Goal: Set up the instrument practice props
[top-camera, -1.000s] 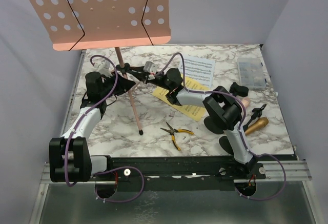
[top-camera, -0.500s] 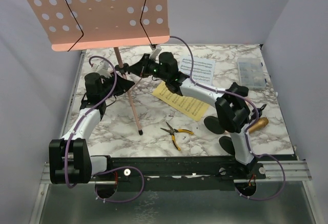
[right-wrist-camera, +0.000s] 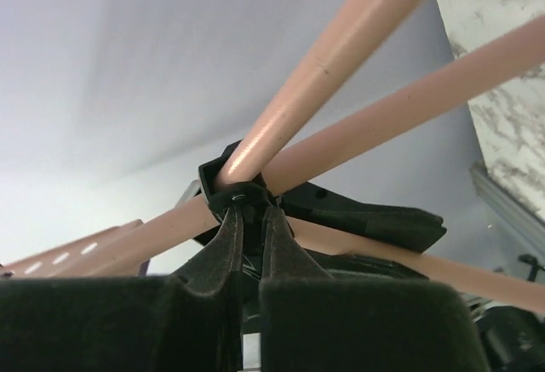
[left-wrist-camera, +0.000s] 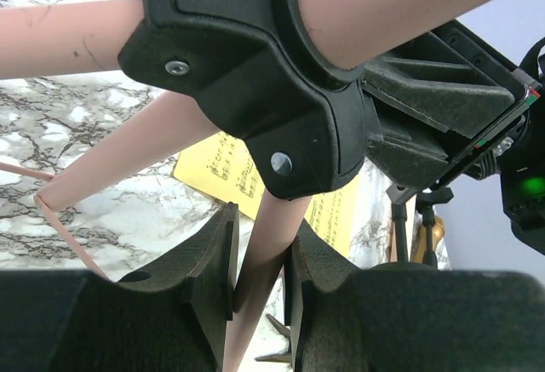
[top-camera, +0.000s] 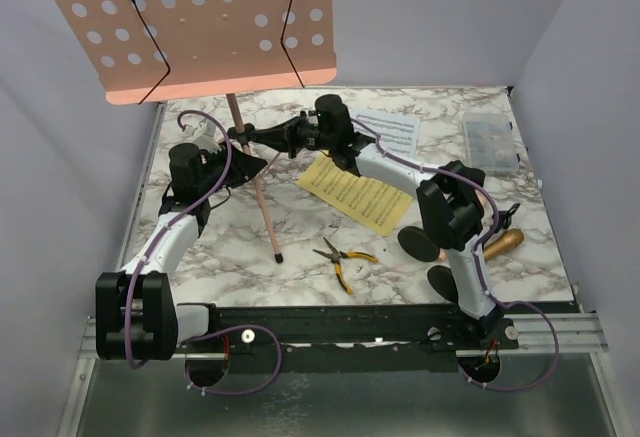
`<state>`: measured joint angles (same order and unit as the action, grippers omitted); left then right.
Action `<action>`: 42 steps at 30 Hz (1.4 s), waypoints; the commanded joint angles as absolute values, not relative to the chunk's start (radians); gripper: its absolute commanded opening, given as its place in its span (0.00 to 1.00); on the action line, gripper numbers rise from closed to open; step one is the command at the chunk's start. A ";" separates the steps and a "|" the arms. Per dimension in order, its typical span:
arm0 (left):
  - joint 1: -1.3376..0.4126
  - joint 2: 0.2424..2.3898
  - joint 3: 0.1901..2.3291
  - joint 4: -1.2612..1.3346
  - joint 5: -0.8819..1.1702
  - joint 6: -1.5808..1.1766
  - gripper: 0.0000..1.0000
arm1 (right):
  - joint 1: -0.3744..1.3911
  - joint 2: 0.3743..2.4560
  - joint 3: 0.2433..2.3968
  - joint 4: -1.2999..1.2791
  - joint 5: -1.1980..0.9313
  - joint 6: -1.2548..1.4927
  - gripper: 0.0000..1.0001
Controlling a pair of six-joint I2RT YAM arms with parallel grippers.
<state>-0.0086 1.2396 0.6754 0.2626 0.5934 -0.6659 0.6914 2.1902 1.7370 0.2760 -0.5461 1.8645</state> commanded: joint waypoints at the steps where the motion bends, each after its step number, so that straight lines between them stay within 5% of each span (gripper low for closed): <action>1: 0.003 1.229 0.614 0.082 0.551 -0.727 0.00 | 0.644 2.172 1.820 0.288 -0.365 2.231 0.00; 3: 0.003 1.225 0.612 0.081 0.537 -0.723 0.00 | 0.643 2.168 1.794 0.362 -0.335 2.250 0.01; 4: 0.003 1.225 0.613 0.080 0.537 -0.720 0.00 | 0.637 2.168 1.794 0.409 -0.322 2.188 0.10; 7: 0.003 1.223 0.615 0.078 0.533 -0.720 0.00 | 0.606 2.149 1.809 0.481 -0.339 1.880 0.69; 8: 0.002 1.221 0.614 0.077 0.530 -0.718 0.00 | 0.596 2.126 1.770 0.523 -0.344 1.801 0.97; 9: 0.003 1.218 0.612 0.076 0.526 -0.715 0.00 | 0.587 2.098 1.719 0.572 -0.345 1.716 1.00; 20: 0.003 1.210 0.623 0.069 0.526 -0.719 0.00 | 0.575 1.651 1.049 0.379 -0.254 0.649 1.00; 26: 0.003 1.189 0.621 0.062 0.510 -0.701 0.00 | 0.776 1.550 0.613 0.766 -0.116 0.494 1.00; 31: 0.003 1.172 0.617 0.061 0.477 -0.696 0.00 | 1.064 1.678 0.670 0.802 0.380 0.340 0.98; 42: 0.003 1.091 0.555 0.068 0.341 -0.788 0.00 | 1.305 2.123 0.972 1.251 0.805 -0.169 0.77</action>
<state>-0.0086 1.1149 0.6167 0.1970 0.4538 -0.6804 1.2697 2.0224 0.9047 0.9836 0.5323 0.1341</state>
